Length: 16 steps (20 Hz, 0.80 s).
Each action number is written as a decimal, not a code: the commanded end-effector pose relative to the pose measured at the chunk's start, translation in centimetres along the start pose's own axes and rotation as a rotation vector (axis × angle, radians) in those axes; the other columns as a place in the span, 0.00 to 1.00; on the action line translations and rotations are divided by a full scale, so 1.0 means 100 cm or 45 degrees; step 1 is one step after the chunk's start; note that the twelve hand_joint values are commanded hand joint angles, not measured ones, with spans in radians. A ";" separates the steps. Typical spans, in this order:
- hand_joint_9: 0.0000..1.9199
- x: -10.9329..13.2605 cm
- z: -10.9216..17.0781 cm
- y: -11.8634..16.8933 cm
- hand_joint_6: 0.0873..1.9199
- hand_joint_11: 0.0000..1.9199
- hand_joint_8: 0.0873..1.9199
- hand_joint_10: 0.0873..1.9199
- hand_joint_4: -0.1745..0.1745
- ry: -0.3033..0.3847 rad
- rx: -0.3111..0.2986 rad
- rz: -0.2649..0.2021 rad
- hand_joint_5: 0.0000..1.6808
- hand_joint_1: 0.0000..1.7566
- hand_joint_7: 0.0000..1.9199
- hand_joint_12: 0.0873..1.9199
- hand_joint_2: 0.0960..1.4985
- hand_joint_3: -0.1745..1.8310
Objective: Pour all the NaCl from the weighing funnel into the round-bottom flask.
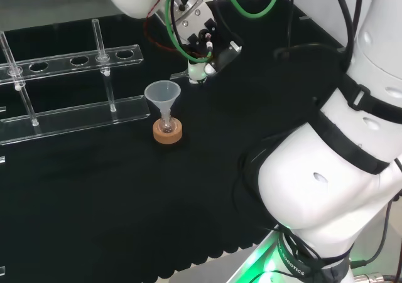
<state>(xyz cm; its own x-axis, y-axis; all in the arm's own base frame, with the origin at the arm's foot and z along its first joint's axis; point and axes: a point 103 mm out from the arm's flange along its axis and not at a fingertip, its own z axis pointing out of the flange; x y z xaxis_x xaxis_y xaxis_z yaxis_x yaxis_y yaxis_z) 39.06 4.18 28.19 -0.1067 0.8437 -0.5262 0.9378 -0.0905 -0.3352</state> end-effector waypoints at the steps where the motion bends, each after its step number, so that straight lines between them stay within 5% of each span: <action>1: 0.48 0.003 -0.003 0.009 0.30 0.37 0.32 0.18 1.00 -0.052 0.043 -0.005 0.76 0.64 0.32 0.57 0.41 0.39; 16: 0.49 0.014 -0.004 0.014 0.30 0.38 0.32 0.18 1.00 -0.157 0.090 -0.004 0.76 0.64 0.32 0.56 0.41 0.39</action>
<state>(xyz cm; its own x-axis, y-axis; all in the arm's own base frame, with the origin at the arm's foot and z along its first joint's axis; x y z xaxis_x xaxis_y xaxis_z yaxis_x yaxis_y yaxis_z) 40.18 4.77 27.97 -0.1245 0.8180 -0.5616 0.9209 -0.1156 -0.3724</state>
